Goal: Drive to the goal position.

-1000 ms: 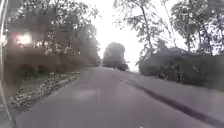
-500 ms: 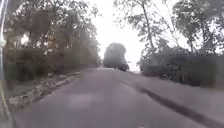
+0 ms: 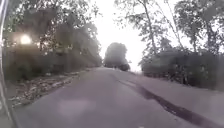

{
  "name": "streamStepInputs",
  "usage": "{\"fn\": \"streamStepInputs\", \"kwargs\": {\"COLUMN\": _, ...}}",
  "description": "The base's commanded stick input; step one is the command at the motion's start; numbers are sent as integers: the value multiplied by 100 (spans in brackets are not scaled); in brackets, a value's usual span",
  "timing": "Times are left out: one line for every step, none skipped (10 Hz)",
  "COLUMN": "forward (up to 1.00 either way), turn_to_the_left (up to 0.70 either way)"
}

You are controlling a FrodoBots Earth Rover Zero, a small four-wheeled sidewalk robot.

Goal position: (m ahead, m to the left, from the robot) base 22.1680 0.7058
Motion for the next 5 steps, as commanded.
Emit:
{"fn": "streamStepInputs", "kwargs": {"forward": 70, "turn_to_the_left": 27}}
{"fn": "streamStepInputs", "kwargs": {"forward": 70, "turn_to_the_left": 31}}
{"fn": "streamStepInputs", "kwargs": {"forward": 70, "turn_to_the_left": 23}}
{"fn": "streamStepInputs", "kwargs": {"forward": 70, "turn_to_the_left": 14}}
{"fn": "streamStepInputs", "kwargs": {"forward": 70, "turn_to_the_left": 3}}
